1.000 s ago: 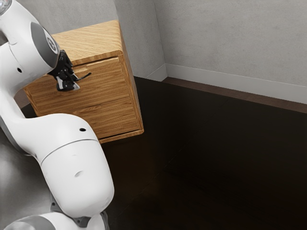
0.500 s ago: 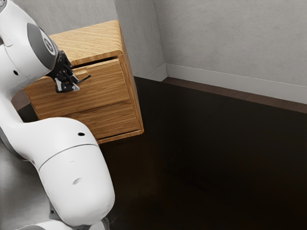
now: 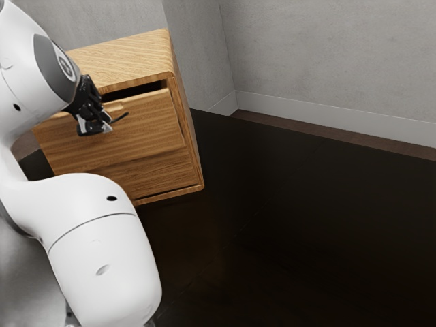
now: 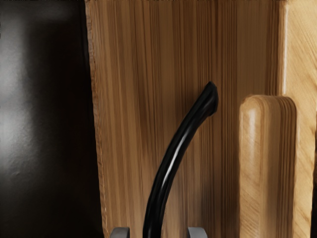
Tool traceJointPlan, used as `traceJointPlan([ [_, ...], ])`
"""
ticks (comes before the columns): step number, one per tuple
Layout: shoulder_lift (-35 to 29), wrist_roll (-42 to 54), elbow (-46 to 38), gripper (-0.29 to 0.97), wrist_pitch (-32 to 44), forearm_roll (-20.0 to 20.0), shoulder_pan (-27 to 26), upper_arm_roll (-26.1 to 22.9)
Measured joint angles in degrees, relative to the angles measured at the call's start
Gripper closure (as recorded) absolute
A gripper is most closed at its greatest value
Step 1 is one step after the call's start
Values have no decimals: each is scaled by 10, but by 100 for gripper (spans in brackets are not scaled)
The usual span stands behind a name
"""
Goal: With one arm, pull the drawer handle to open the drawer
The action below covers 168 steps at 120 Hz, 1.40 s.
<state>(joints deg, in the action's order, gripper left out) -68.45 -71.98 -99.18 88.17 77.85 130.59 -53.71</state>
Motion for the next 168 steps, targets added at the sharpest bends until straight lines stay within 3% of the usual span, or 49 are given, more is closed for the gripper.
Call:
traceJointPlan([
  [49, 0, 0, -22, 62, 4, -18, -28, 12],
  [168, 0, -1, -36, 62, 13, -20, -37, 5],
])
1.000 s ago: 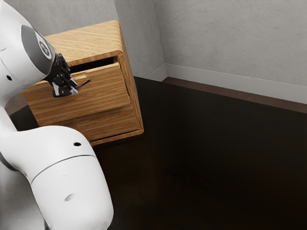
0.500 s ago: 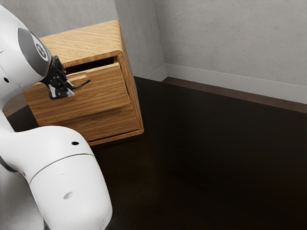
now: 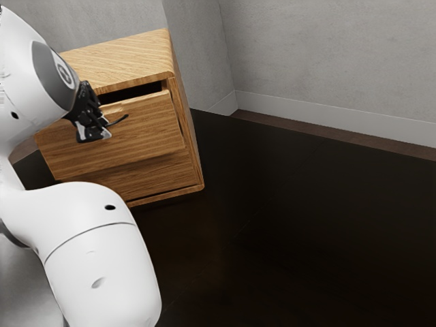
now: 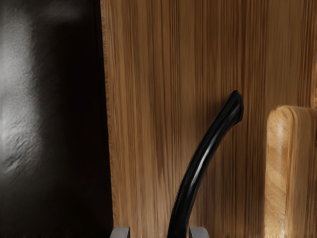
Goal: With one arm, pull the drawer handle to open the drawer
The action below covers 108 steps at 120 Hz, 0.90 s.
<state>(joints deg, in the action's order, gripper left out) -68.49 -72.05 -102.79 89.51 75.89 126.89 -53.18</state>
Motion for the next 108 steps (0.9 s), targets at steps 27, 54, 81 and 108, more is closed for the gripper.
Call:
traceJointPlan([
  [27, 0, -1, -10, 62, 2, 0, -14, -4],
  [54, 0, -2, -20, 62, 3, -2, -27, 3],
  [81, 0, -2, -38, 62, 3, -9, -36, 12],
  [108, -1, -2, -49, 62, 3, -18, -51, 22],
])
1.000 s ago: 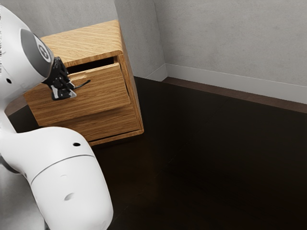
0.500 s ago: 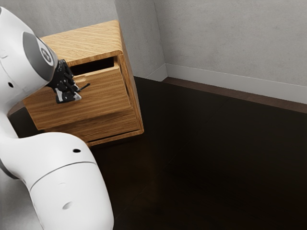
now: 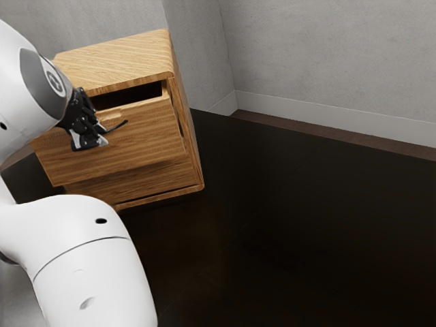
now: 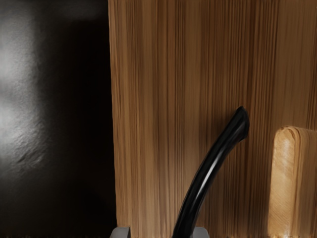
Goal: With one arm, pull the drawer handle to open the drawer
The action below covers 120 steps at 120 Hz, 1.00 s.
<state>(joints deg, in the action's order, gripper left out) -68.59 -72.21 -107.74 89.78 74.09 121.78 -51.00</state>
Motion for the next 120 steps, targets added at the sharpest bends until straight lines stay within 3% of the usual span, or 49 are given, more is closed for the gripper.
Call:
traceJointPlan([
  [120, -4, -5, -38, 62, 1, -30, -60, 24],
])
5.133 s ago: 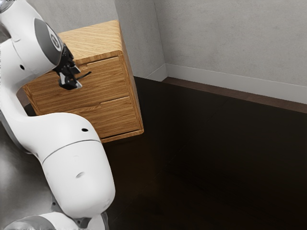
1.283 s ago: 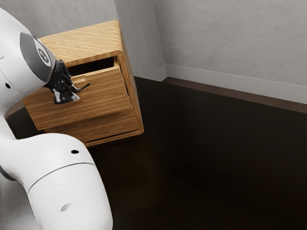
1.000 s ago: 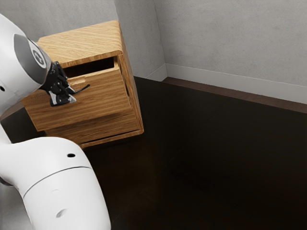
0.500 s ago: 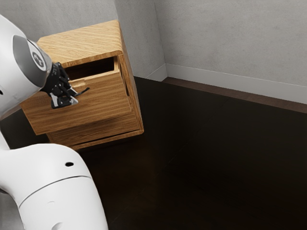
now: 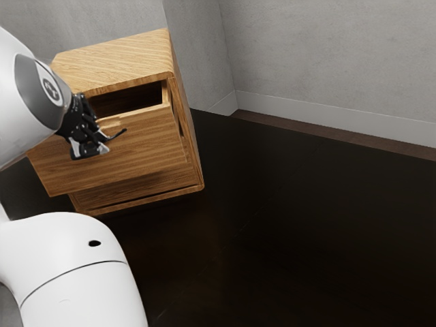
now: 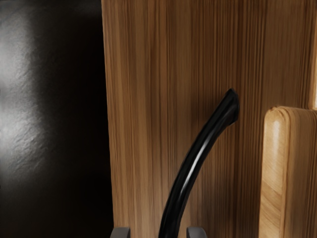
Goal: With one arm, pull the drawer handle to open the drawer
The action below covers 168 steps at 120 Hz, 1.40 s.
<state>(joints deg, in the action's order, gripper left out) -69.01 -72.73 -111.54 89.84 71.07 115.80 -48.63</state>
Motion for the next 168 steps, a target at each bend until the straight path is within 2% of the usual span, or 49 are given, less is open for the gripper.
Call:
traceJointPlan([
  [37, -3, -2, -17, 62, 3, -7, -15, 5],
  [103, -10, -11, -57, 62, 15, -40, -79, 33],
  [168, -20, -18, -83, 62, 28, -53, -108, 45],
])
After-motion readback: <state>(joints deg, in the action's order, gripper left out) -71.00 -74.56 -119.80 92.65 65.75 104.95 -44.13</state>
